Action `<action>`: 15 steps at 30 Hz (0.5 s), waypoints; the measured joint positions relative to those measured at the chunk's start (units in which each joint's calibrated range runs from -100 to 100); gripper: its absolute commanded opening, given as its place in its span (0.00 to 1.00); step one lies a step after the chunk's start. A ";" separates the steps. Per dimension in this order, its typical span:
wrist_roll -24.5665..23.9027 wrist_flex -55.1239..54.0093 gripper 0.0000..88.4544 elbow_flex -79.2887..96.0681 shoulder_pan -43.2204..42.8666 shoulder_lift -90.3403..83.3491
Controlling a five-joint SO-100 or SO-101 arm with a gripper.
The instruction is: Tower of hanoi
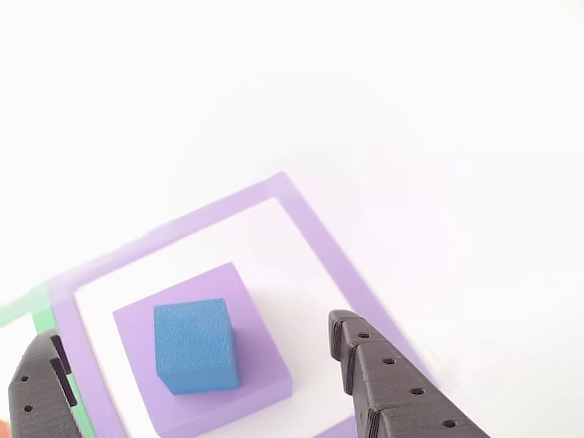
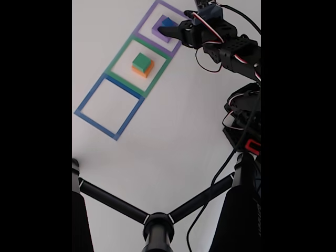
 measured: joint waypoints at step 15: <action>0.00 -18.94 0.34 -0.44 -1.64 17.73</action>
